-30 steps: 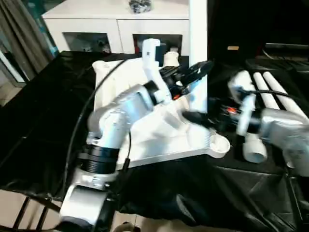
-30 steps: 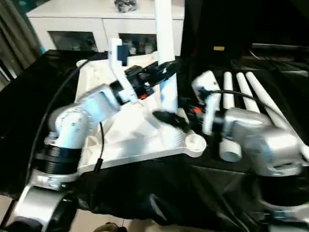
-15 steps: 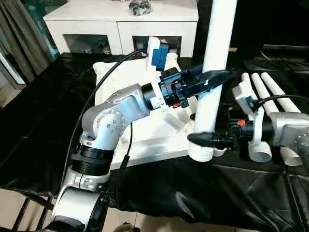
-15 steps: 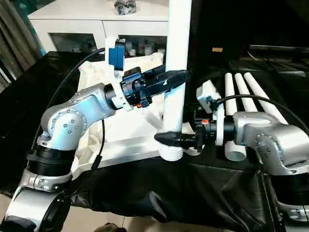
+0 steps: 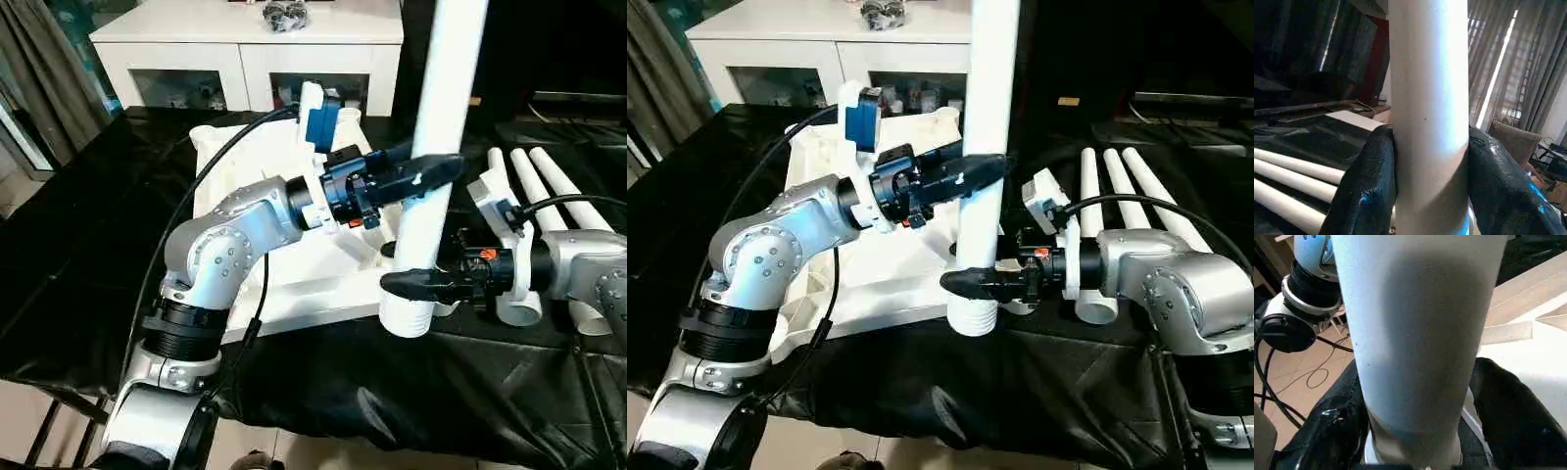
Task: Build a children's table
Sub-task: Pick table leg
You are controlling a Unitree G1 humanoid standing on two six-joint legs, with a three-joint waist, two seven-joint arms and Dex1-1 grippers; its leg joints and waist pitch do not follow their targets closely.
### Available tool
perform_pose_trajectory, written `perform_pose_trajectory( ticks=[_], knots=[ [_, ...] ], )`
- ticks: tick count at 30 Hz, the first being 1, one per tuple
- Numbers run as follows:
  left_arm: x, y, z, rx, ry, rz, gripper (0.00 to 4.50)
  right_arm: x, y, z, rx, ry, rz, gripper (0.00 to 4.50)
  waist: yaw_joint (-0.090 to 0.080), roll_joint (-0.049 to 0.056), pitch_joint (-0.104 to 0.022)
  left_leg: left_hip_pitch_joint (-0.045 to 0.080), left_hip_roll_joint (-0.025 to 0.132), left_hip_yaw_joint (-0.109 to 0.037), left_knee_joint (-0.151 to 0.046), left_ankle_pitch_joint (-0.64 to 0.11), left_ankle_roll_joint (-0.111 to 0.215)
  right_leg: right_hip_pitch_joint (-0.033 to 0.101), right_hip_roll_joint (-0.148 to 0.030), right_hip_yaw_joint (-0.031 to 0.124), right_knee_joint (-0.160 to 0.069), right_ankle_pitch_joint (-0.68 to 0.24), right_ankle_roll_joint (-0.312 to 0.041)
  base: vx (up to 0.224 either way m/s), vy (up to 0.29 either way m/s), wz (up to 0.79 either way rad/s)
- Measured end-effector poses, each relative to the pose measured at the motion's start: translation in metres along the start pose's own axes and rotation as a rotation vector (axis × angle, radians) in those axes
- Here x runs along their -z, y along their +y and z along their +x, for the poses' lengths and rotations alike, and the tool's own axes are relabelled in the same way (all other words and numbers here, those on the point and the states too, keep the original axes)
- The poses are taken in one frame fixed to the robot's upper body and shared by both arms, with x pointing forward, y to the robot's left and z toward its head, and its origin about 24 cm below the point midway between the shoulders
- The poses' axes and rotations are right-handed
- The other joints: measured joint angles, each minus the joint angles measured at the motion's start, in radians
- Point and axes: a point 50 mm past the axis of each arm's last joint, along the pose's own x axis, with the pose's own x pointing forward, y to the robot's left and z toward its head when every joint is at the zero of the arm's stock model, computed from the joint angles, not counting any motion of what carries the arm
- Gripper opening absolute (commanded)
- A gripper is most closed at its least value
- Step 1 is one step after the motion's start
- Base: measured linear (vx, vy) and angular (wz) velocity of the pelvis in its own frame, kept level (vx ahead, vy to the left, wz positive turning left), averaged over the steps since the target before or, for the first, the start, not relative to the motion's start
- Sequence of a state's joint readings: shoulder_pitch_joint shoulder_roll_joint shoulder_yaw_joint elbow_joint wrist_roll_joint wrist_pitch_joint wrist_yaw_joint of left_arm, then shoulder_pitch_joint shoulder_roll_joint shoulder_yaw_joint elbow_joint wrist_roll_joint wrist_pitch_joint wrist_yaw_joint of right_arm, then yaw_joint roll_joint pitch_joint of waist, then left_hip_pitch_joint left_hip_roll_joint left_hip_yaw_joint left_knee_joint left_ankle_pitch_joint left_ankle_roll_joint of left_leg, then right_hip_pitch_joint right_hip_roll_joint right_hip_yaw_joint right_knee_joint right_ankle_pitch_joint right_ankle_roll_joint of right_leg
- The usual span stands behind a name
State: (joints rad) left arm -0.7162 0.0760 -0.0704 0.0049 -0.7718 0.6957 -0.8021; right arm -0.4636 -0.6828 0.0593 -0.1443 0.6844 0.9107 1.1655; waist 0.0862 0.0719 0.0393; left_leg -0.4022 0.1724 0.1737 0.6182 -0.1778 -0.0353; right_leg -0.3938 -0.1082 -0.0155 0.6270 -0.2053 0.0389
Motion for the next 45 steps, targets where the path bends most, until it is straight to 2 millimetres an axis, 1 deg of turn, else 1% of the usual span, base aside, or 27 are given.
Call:
perform_pose_trajectory(
  ticks=[7, 9, 10, 11, 15, 19, 20, 22, 25, 26, 32, 40, 41, 43, 45],
  knots=[
    [0.001, 0.0, 0.001, -0.001, -0.002, -0.002, 1.82, 0.006, 0.002, 0.003, -0.026, 0.007, 0.019, 2.25, 0.0, 0.0, 0.0, 0.0, 0.0, 0.0, 0.0, 0.0, 0.0, 0.0, 0.0, 0.0, 0.0, 0.0, 0.0, 0.0, 0.0, 0.0],
    [0.001, 0.0, 0.002, 0.0, -0.001, -0.003, 1.82, 0.007, 0.001, 0.004, -0.014, 0.01, 0.009, 2.62, -0.001, 0.0, 0.0, 0.0, 0.0, 0.0, 0.0, 0.0, 0.0, 0.0, 0.0, 0.0, 0.0, 0.0, 0.0, 0.0, 0.0, 0.0],
    [0.001, 0.0, 0.002, 0.0, 0.0, -0.002, 1.82, 0.007, 0.001, 0.004, -0.009, 0.013, 0.004, 2.62, -0.002, 0.0, 0.0, 0.0, 0.0, 0.0, 0.0, 0.0, 0.0, 0.0, 0.0, 0.0, 0.0, 0.0, 0.0, 0.0, 0.0, 0.0],
    [0.001, 0.0, 0.002, 0.0, 0.0, -0.002, 1.82, 0.008, 0.0, 0.005, -0.004, 0.018, 0.005, 2.73, -0.001, 0.0, 0.0, 0.0, 0.0, 0.0, 0.0, 0.0, 0.0, 0.0, 0.0, 0.0, 0.0, 0.0, 0.0, 0.0, 0.0, 0.0],
    [0.001, 0.0, 0.002, 0.002, 0.0, -0.002, 1.82, 0.009, -0.001, 0.006, 0.003, 0.019, 0.009, 2.89, 0.0, -0.001, 0.0, 0.0, 0.0, 0.0, 0.0, 0.0, 0.0, 0.0, 0.0, 0.0, 0.0, 0.0, 0.0, 0.0, 0.0, 0.0],
    [0.002, -0.001, 0.002, 0.003, 0.0, -0.002, 1.82, 0.009, -0.001, 0.006, 0.002, 0.016, 0.011, 2.89, 0.0, -0.001, 0.0, 0.0, 0.0, 0.0, 0.0, 0.0, 0.0, 0.0, 0.0, 0.0, 0.0, 0.0, 0.0, 0.0, 0.0, 0.0],
    [0.002, -0.001, 0.002, 0.003, 0.001, -0.002, 1.82, 0.009, -0.001, 0.006, 0.001, 0.016, 0.011, 2.71, 0.0, -0.001, 0.0, 0.0, 0.0, 0.0, 0.0, 0.0, 0.0, 0.0, 0.0, 0.0, 0.0, 0.0, 0.0, 0.0, 0.0, 0.0],
    [0.002, -0.001, 0.002, 0.004, 0.001, -0.002, 1.82, 0.009, 0.0, 0.006, 0.0, 0.015, 0.012, 2.53, 0.0, -0.001, 0.0, 0.0, 0.0, 0.0, 0.0, 0.0, 0.0, 0.0, 0.0, 0.0, 0.0, 0.0, 0.0, 0.0, 0.0, 0.0],
    [0.002, -0.001, 0.001, 0.001, 0.001, 0.0, 1.82, 0.009, 0.0, 0.008, -0.014, 0.005, 0.015, 2.48, -0.001, 0.0, 0.0, 0.0, 0.0, 0.0, 0.0, 0.0, 0.0, 0.0, 0.0, 0.0, 0.0, 0.0, 0.0, 0.0, 0.0, 0.0],
    [0.002, -0.001, 0.001, 0.002, 0.001, 0.0, 1.82, 0.009, 0.0, 0.009, -0.017, 0.003, 0.017, 2.15, 0.0, -0.001, 0.0, 0.0, 0.0, 0.0, 0.0, 0.0, 0.0, 0.0, 0.0, 0.0, 0.0, 0.0, 0.0, 0.0, 0.0, 0.0],
    [0.001, 0.0, 0.001, -0.002, -0.001, -0.001, 1.82, 0.008, 0.002, 0.01, -0.026, -0.001, 0.012, 1.98, 0.0, -0.001, 0.0, 0.0, 0.0, 0.0, 0.0, 0.0, 0.0, 0.0, 0.0, 0.0, 0.0, 0.0, 0.0, 0.0, 0.0, 0.0],
    [0.001, 0.0, 0.0, -0.003, -0.001, -0.002, 1.82, 0.008, 0.002, 0.01, -0.025, -0.001, 0.012, 1.96, 0.0, 0.0, 0.0, 0.0, 0.0, 0.0, 0.0, 0.0, 0.0, 0.0, 0.0, 0.0, 0.0, 0.0, 0.0, 0.0, 0.0, 0.0],
    [0.002, 0.0, 0.0, -0.009, 0.0, -0.01, 2.17, 0.009, 0.002, 0.01, -0.022, -0.003, 0.014, 1.96, 0.0, 0.0, 0.0, 0.0, 0.0, 0.0, 0.0, 0.0, 0.0, 0.0, 0.0, 0.0, -0.001, 0.0, 0.0, 0.0, 0.0, 0.0],
    [0.002, 0.001, 0.0, -0.014, 0.001, -0.025, 2.52, 0.01, 0.002, 0.011, -0.021, -0.008, 0.019, 1.96, 0.0, 0.0, 0.0, 0.0, 0.0, 0.0, 0.0, 0.0, 0.0, 0.0, 0.0, 0.0, -0.001, 0.0, 0.0, 0.0, 0.0, 0.0],
    [0.001, 0.0, 0.0, -0.008, -0.011, -0.036, 2.52, 0.01, 0.002, 0.011, -0.015, -0.017, 0.019, 1.95, -0.001, 0.002, 0.0, 0.0, 0.0, 0.0, 0.0, 0.0, 0.0, 0.0, 0.0, 0.0, -0.001, 0.0, 0.0, 0.0, 0.0, 0.0]
  ],
)
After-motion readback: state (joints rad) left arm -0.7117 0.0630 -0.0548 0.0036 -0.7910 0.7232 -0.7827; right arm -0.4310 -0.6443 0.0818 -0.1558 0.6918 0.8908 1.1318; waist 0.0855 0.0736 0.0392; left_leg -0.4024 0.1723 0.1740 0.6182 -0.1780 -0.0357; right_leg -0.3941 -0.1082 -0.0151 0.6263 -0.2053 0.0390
